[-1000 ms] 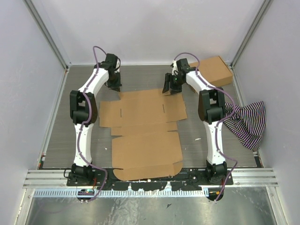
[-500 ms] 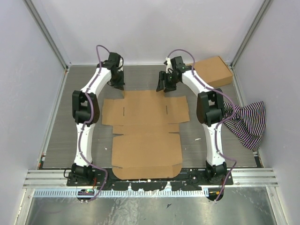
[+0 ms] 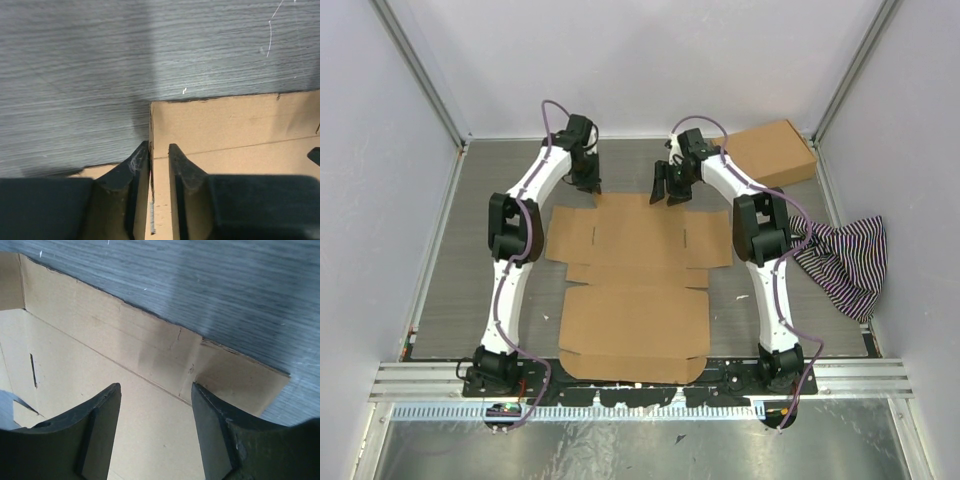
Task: Fold the paper box
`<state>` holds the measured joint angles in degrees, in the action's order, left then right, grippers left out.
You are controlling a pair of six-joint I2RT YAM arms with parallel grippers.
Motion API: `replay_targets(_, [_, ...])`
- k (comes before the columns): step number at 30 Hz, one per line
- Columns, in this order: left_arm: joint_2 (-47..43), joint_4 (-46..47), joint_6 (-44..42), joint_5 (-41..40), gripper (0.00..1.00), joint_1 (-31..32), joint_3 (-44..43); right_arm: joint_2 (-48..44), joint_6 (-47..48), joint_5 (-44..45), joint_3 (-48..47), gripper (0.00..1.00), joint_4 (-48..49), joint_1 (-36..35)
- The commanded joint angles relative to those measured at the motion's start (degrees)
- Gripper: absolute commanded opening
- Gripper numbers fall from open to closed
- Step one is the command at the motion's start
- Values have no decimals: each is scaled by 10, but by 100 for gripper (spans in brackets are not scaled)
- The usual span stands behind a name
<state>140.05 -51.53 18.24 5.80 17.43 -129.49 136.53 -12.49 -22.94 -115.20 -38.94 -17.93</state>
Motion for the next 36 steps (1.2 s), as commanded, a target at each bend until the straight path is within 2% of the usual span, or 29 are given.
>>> replay_targets(1, [21, -14, 23, 33, 34, 6, -6, 6, -6, 16, -15, 64, -1, -4])
replay_targets(3, [19, -10, 28, 41, 42, 7, -3, 10, -7, 20, -15, 64, -1, -4])
replay_targets(7, [20, -7, 37, 60, 45, 8, -4, 16, -13, 21, -14, 64, -1, -4])
replay_targets(23, [25, -54, 66, 65, 42, 21, -81, 20, -13, 30, -15, 64, -2, -3])
replay_targets(26, [24, -43, 70, 66, 42, 21, -74, 22, -14, 29, -18, 64, -2, -2])
replay_targets(36, [83, -44, 86, 80, 41, 21, -78, 24, -23, 30, -23, 64, -8, 1])
